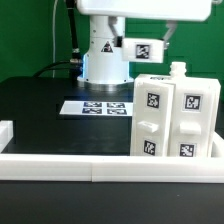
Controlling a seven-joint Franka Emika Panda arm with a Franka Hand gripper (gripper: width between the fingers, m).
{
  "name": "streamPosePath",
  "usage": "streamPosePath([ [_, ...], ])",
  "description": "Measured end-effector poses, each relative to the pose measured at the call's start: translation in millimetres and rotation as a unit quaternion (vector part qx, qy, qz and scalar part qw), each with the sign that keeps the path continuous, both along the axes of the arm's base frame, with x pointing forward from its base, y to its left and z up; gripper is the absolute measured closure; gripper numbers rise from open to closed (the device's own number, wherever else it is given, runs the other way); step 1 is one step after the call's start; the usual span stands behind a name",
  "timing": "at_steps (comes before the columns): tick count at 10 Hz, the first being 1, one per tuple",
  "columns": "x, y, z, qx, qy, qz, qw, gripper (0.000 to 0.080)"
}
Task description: Assemble cabinet
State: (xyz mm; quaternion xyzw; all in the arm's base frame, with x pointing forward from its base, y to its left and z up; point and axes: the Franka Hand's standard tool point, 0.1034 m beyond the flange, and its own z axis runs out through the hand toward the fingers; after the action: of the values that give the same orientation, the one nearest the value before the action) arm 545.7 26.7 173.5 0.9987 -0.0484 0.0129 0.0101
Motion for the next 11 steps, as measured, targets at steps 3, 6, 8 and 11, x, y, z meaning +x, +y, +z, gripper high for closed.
streamPosePath([
  [3, 35.5, 32.3, 10.5, 0.001, -0.011, 0.008, 1.000, 0.0238],
  [6, 51.0, 40.0, 0.5, -0.001, -0.013, 0.024, 1.000, 0.0238],
  [8, 49.2, 41.6, 0.0, -0.001, -0.012, 0.025, 1.000, 0.0238],
  [11, 49.0, 45.7, -3.0, -0.001, -0.010, 0.028, 1.000, 0.0238],
])
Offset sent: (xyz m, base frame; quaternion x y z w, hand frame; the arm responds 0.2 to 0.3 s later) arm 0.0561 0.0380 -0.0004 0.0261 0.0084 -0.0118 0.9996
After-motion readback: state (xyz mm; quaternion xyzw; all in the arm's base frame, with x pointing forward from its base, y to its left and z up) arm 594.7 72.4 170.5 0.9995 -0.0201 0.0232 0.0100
